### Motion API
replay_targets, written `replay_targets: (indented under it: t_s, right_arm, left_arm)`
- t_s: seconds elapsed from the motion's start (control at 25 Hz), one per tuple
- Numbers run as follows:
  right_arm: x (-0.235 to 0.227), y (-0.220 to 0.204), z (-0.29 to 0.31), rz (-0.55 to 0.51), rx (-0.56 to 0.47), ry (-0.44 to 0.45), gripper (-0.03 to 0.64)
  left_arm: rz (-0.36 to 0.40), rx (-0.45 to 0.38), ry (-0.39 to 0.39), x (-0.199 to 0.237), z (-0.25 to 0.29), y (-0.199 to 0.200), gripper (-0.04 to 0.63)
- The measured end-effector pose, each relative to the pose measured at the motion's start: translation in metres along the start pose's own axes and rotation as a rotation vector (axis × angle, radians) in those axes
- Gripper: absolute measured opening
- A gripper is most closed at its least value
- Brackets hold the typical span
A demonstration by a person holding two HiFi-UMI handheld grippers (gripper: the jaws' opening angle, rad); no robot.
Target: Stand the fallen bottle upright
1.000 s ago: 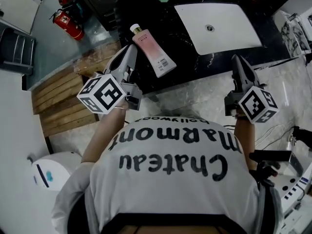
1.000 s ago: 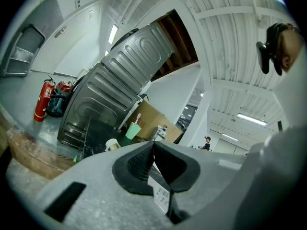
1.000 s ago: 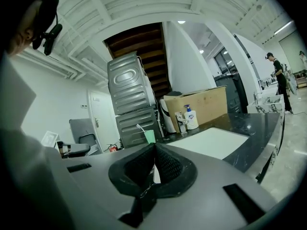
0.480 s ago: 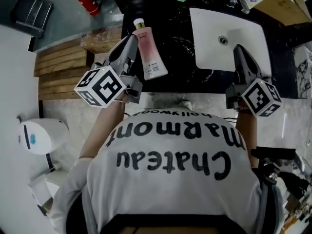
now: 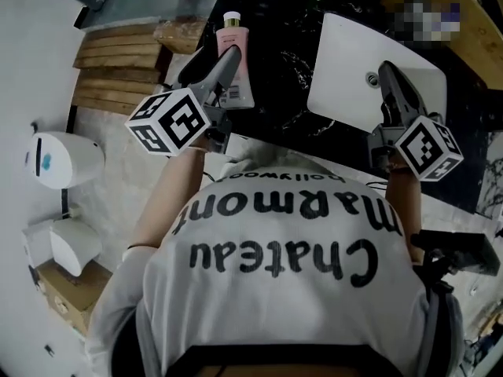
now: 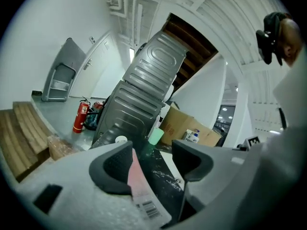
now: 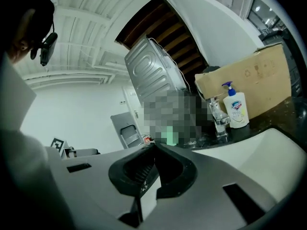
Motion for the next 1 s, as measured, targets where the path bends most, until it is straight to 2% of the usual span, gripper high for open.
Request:
replay_targets:
  t_s: [0.12, 0.28, 0.48, 0.6, 0.76, 1.0]
  right_arm:
    - [-0.002, -0.003, 0.005, -0.022, 0.02, 0.056, 0.009]
    - [-0.009, -0.007, 0.008, -0.013, 0.034, 0.099, 0.009]
    - [-0.016, -0.015, 0.014, 0.028, 0.058, 0.143, 0.009]
    - [-0.018, -0.014, 0.016, 0.04, 0.053, 0.164, 0.009]
    - [-0.024, -0.012, 0.018, 0.053, 0.048, 0.169, 0.009]
    - [-0.035, -0.015, 0.019, 0.076, 0.043, 0.161, 0.009]
  left_arm:
    - [0.05, 0.099, 0.099, 0.007, 0.007, -0.018, 0.268]
    - [0.122, 0.257, 0.227, 0.018, 0.018, -0.036, 0.328]
    - [0.17, 0.443, 0.293, 0.029, 0.039, -0.044, 0.351]
    - [0.206, 0.562, 0.304, 0.037, 0.053, -0.046, 0.353]
    - [0.191, 0.659, 0.3, 0.044, 0.063, -0.054, 0.368]
    - [0.095, 0.734, 0.24, 0.049, 0.071, -0.065, 0.392]
Point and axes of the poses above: the fingertips, and each gripper's own axes: z forward along the fingers, x to its left, y out of its top, the point moved 4 cm from there along -z, backward along the fingers, and after that the axes turned 9 degrees about -y, right-handed, at the moved point
